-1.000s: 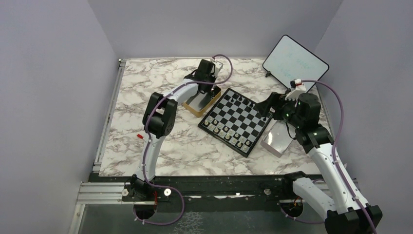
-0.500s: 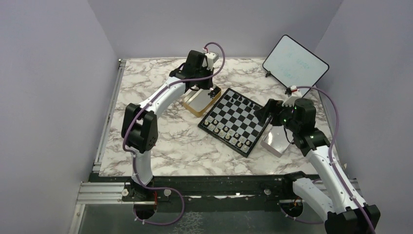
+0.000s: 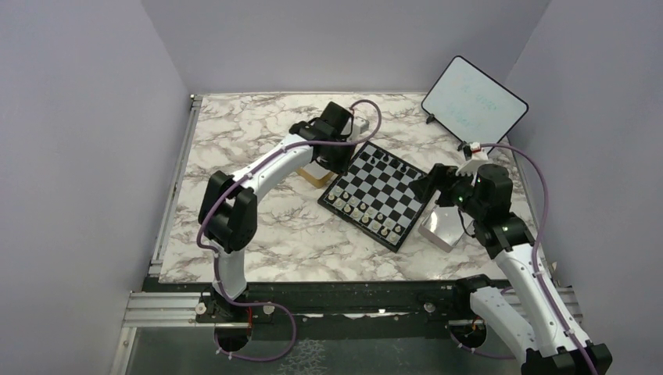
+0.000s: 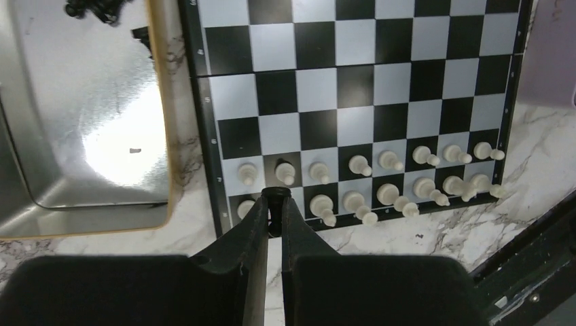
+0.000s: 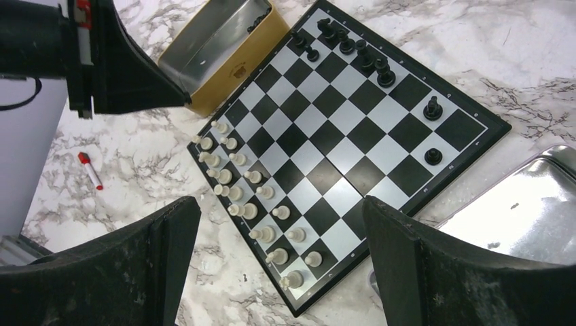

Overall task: Set up the chess pieces on the board
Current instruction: Place the chess piece on the chessboard.

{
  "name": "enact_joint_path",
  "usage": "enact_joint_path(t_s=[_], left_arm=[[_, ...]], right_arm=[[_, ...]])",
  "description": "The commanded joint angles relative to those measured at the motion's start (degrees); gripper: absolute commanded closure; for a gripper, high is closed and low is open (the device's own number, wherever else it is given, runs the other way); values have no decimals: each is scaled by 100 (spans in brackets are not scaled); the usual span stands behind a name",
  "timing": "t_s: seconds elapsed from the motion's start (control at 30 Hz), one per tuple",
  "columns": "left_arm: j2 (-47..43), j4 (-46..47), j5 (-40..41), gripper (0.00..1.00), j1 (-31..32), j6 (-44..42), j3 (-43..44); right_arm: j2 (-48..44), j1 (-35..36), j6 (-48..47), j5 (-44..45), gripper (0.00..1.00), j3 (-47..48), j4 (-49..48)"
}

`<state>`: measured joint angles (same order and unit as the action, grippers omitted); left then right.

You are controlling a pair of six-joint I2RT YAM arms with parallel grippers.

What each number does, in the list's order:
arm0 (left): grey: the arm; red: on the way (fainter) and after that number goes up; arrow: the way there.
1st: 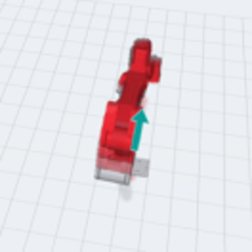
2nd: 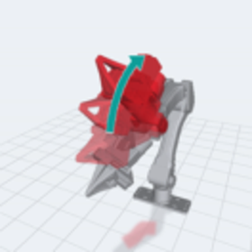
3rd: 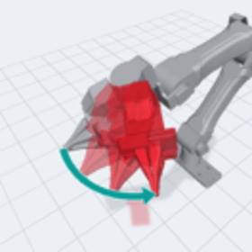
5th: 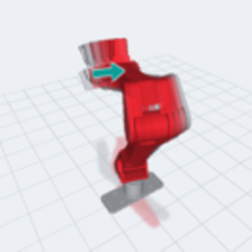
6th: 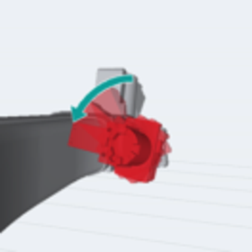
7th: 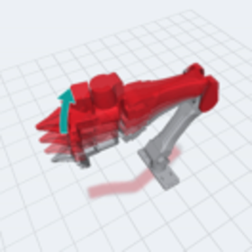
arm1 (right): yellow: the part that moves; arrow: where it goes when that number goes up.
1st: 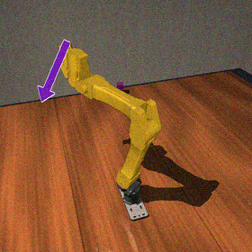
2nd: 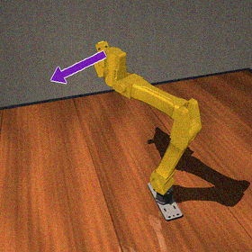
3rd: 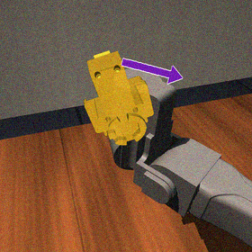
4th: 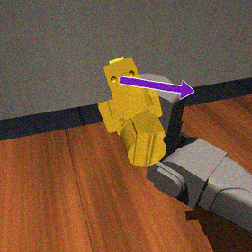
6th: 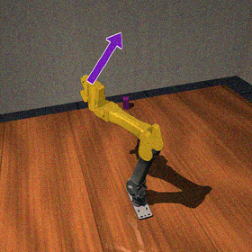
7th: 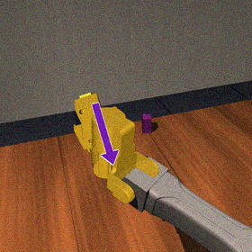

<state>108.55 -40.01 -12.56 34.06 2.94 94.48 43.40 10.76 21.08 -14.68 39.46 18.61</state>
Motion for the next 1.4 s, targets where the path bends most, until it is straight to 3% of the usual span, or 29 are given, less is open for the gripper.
enact_joint_path(t_s=[0.0, 0.13, 0.5, 1.07, 1.37], left_arm=[[269, -757, 483, 91, 419, -232, 476], [907, -1247, 910, 90, 698, -419, 1348], [2274, -1916, 1089, 90, 914, -340, 3002], [2889, -1932, 1188, 83, 997, -428, 3333], [2785, -1960, 962, 63, 989, -459, 3491]], right_arm=[[-225, -29, -38, -18, 6, 15, 159], [-337, -30, -183, -41, 6, 15, 220], [-557, -31, -351, -145, 6, 43, 456], [-577, -30, -368, -158, 6, 29, 457], [-643, -30, -275, -87, 6, -17, 481]])
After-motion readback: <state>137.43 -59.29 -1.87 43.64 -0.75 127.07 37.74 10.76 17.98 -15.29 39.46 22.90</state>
